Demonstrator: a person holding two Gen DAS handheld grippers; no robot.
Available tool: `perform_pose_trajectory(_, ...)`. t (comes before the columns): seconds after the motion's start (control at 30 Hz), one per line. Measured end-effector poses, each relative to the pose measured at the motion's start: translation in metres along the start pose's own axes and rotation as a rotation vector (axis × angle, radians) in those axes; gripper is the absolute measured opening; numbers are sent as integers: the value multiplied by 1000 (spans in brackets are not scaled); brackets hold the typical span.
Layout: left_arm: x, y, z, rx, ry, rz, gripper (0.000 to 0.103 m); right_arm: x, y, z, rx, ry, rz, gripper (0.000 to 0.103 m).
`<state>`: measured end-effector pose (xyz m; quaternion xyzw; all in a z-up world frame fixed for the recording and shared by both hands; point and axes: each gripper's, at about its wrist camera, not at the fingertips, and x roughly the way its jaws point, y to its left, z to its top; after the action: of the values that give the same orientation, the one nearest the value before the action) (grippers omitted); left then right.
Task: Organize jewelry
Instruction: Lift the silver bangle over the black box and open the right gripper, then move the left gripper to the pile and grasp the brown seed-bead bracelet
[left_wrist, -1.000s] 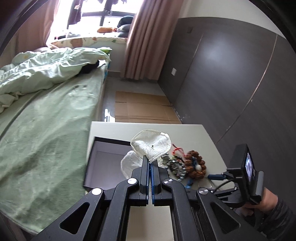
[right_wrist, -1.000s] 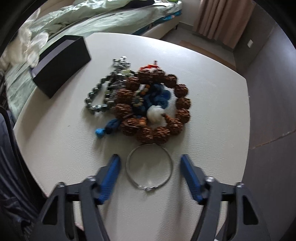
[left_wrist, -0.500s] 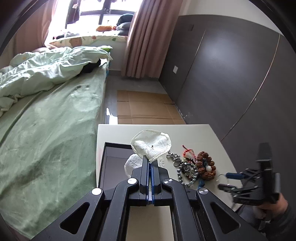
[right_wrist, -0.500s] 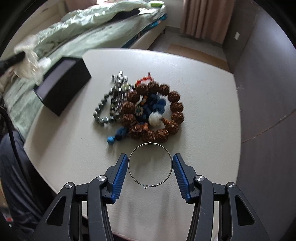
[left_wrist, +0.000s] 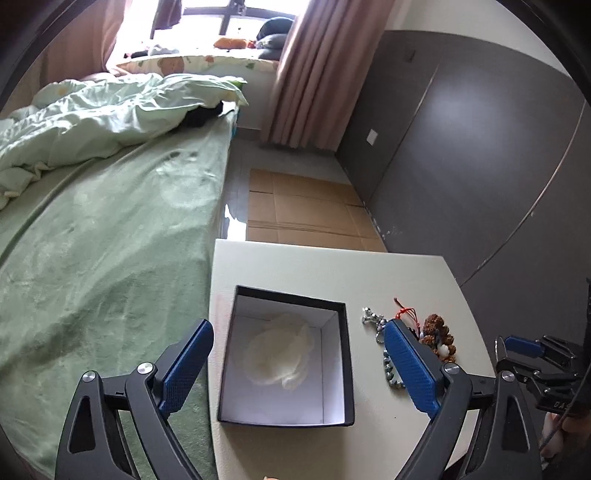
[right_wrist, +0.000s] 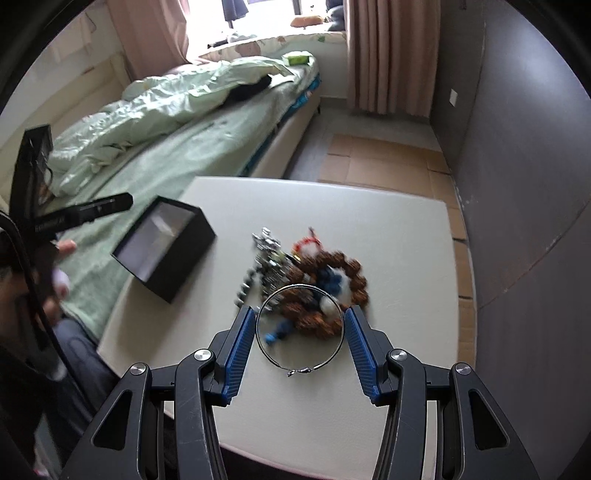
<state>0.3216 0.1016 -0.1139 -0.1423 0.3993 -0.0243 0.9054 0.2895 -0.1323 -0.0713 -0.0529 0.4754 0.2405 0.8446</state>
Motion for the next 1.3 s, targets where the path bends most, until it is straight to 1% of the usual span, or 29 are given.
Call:
perform_pose_trajectory(0.17, -17, 13, -4, -22, -26, 9, 94, -1, 28, 19, -28, -31, 48, 51)
perform_pose_trajectory(0.23, -28, 21, -7, -32, -37, 11, 94, 6, 44, 28, -46, -35, 72, 51)
perform_pose_trajectory(0.37, -44, 36, -10, -52, -58, 21, 94, 19, 73, 42, -86, -33, 108, 51)
perform_pose_trajectory(0.53, -65, 58, -16, -88, -76, 52, 94, 36, 111, 57, -142, -28, 152, 51)
perform_pose_trajectory(0.8, -88, 85, -26, -138, -94, 89, 94, 57, 152, 73, -192, -23, 187, 52)
perform_pose_trajectory(0.83, -90, 87, -27, -144, -97, 93, 94, 58, 156, 75, -197, -29, 188, 53)
perform_pose_trajectory(0.9, -94, 91, -29, -153, -101, 101, 94, 65, 162, 79, -195, -20, 195, 61)
perform_pose_trajectory(0.93, -96, 92, -30, -158, -98, 108, 94, 68, 163, 81, -187, -12, 202, 74)
perform_pose_trajectory(0.97, -98, 93, -31, -160, -92, 115, 94, 70, 163, 81, -180, -13, 203, 82)
perform_pose_trajectory(1.07, -108, 93, -36, -161, -90, 139, 94, 76, 162, 81, -172, -18, 185, 83)
perform_pose_trajectory(1.13, -118, 92, -38, -160, -107, 151, 94, 78, 159, 79, -160, -9, 177, 83)
perform_pose_trajectory(1.2, -126, 92, -40, -174, -119, 152, 94, 74, 156, 76, -152, -24, 198, 83)
perform_pose_trajectory(1.3, -132, 88, -40, -166, -126, 161, 94, 69, 149, 72, -135, -39, 196, 83)
